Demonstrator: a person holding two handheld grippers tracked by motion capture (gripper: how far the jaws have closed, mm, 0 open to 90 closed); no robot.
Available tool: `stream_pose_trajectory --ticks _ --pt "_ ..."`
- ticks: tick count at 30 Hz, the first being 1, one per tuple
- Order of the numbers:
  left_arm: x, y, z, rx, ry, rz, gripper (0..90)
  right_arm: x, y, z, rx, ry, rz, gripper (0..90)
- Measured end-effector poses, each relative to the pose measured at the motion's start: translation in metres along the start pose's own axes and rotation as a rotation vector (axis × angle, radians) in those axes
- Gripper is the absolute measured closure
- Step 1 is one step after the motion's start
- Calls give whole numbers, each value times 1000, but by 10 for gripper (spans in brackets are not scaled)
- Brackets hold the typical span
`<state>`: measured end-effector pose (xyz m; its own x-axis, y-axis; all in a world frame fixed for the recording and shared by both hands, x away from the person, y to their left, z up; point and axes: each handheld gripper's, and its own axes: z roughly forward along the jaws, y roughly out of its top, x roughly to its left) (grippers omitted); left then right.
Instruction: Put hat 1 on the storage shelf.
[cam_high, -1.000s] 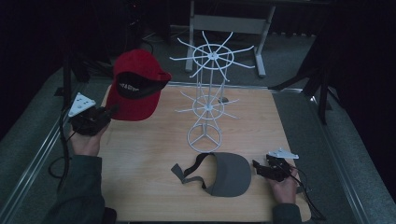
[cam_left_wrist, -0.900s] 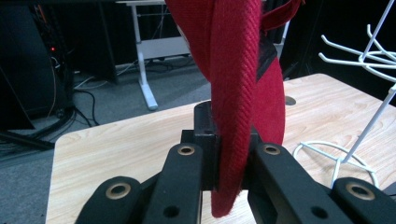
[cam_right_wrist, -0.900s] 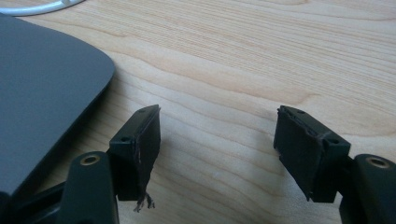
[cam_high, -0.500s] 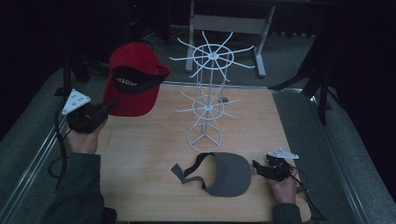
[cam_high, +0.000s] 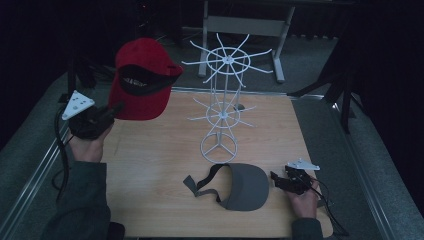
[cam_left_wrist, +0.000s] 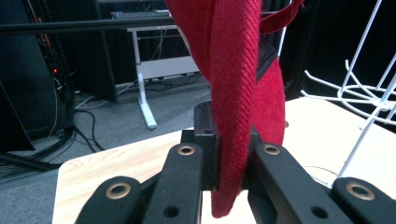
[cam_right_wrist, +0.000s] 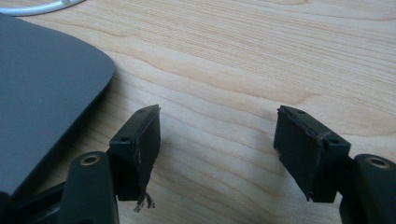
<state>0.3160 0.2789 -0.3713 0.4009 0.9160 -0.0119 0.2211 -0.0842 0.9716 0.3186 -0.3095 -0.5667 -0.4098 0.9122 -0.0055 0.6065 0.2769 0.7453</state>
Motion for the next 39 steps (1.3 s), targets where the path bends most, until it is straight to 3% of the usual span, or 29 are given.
stream_pose_trajectory --ticks 15,39 --pt "0 5 -7 -39 3 -15 860 0 0 0 1 0 0 318" --pt "-13 27 -17 -119 -11 13 860 0 0 0 1 0 0 318"
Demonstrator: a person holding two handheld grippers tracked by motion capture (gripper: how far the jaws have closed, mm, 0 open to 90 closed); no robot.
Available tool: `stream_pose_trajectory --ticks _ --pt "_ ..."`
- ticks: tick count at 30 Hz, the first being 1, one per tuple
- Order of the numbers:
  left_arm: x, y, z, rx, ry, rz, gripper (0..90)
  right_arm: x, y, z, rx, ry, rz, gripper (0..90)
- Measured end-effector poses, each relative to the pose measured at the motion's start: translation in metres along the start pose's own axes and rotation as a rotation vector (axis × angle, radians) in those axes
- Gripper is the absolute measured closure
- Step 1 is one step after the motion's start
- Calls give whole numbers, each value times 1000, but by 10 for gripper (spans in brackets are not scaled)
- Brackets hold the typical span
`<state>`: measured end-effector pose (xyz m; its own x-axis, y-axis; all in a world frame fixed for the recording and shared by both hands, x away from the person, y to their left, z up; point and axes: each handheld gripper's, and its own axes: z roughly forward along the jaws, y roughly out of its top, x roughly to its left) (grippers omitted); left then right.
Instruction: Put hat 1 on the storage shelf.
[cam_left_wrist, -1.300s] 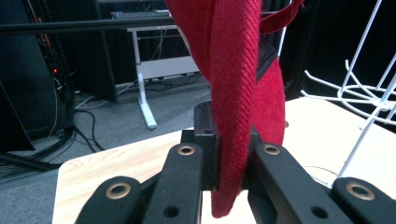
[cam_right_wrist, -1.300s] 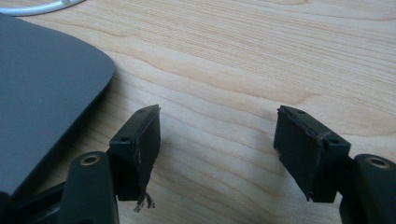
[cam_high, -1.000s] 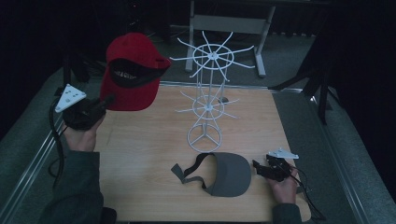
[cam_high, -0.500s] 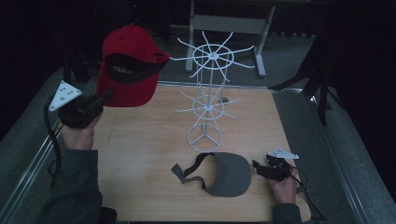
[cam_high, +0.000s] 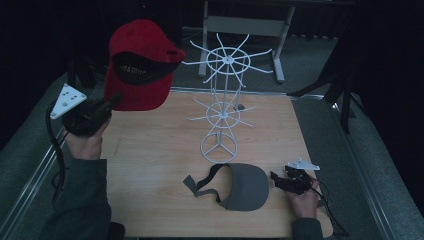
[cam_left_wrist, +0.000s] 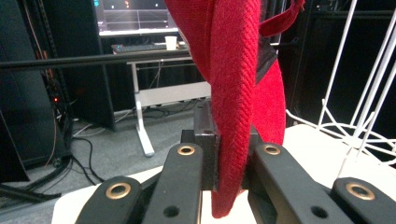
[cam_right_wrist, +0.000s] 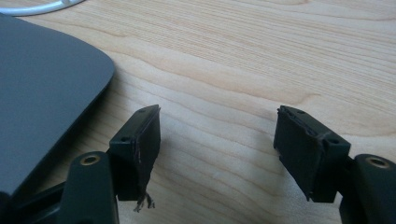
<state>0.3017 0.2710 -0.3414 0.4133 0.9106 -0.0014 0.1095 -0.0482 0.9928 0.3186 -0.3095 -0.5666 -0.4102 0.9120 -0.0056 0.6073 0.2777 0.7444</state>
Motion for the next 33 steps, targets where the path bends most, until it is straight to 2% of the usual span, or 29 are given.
stream_pose_trajectory --ticks 33 --pt "-17 14 -14 -95 -53 -1 859 0 0 0 2 1 0 318"
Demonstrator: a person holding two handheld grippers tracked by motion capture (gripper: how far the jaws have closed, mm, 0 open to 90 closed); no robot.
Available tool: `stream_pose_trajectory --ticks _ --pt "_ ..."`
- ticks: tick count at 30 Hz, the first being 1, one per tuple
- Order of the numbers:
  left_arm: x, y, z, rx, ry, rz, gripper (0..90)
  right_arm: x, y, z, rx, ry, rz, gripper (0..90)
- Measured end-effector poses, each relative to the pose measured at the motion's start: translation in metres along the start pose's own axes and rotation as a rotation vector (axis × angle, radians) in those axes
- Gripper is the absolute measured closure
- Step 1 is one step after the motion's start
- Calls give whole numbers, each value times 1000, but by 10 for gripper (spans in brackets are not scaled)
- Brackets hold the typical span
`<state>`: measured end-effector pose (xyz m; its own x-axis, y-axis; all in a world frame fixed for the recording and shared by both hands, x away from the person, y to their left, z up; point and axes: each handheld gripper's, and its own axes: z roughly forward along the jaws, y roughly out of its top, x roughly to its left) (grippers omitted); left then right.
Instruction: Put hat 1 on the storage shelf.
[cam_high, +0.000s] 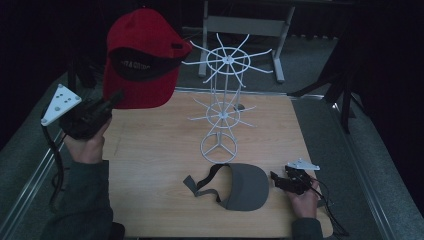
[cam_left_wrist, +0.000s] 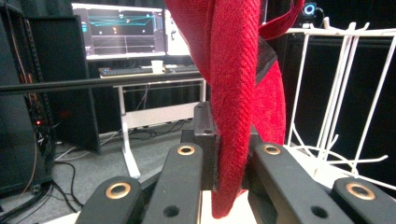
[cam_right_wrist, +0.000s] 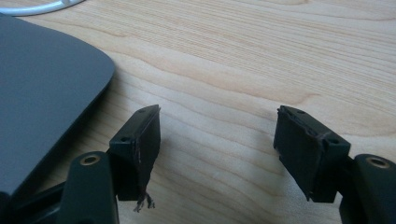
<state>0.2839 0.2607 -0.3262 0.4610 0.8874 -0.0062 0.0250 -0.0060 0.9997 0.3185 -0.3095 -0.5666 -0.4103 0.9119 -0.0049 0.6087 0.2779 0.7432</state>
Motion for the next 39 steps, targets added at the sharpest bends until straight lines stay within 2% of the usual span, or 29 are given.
stream_pose_trajectory --ticks 5,10,14,25,28,39 --pt "-2 2 1 -3 6 8 859 0 0 0 0 0 0 318" --pt "0 5 7 3 44 8 860 0 0 0 0 0 0 318" --pt "2 4 14 6 57 1 859 0 0 0 0 0 1 318" --pt "-1 3 36 13 67 -11 859 0 0 0 -2 0 -1 315" --pt "0 5 41 7 75 -27 859 0 0 0 -2 1 -1 315" --pt "-5 10 47 -22 49 -55 859 0 0 0 -2 1 -4 312"
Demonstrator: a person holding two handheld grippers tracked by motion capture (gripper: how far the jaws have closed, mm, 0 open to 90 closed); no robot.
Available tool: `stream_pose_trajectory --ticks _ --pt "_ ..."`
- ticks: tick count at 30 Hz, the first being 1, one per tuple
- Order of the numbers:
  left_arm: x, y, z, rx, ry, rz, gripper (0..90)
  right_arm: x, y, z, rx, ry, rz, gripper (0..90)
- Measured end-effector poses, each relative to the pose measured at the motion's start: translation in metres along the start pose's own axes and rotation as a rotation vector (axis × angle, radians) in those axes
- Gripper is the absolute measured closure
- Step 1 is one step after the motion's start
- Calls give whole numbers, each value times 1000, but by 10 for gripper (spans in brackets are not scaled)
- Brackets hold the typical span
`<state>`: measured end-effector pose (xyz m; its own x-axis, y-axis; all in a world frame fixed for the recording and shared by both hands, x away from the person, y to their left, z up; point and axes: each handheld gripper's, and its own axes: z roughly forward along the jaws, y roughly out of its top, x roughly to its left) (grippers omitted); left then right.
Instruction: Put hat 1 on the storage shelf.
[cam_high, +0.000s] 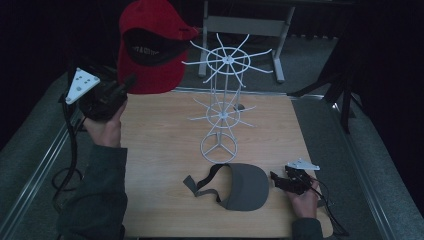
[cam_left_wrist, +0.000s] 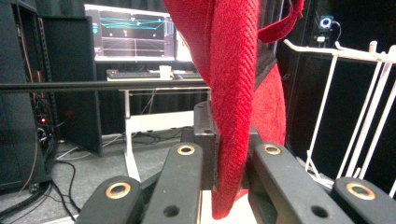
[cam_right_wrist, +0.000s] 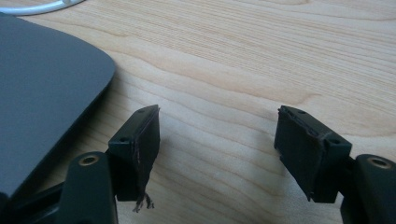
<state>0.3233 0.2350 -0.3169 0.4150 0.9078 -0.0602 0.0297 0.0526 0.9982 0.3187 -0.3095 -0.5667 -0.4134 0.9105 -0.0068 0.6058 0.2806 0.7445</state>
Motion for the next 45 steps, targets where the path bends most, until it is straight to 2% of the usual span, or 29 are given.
stream_pose_trajectory --ticks 7,14,17,19,25,28,37,39,45 --pt "-3 -3 -1 8 -21 23 859 0 0 0 0 1 0 312" --pt "-3 -13 -2 21 -26 19 858 0 0 0 0 0 -1 312" --pt "0 -22 -5 20 -33 16 858 0 0 0 -1 0 -1 313" --pt "2 -35 -7 32 -29 27 858 0 0 0 -1 0 -1 312" --pt "8 -62 -11 43 -32 15 858 0 0 0 -1 0 -1 312" --pt "9 -75 -12 63 -30 24 857 0 0 0 -1 0 -1 312" --pt "4 -99 -11 103 -42 37 857 0 0 0 0 1 0 312" --pt "1 -108 -11 129 -47 49 856 0 0 0 -1 1 -1 312" --pt "-3 -123 -9 167 -62 48 852 0 0 0 0 2 1 312"
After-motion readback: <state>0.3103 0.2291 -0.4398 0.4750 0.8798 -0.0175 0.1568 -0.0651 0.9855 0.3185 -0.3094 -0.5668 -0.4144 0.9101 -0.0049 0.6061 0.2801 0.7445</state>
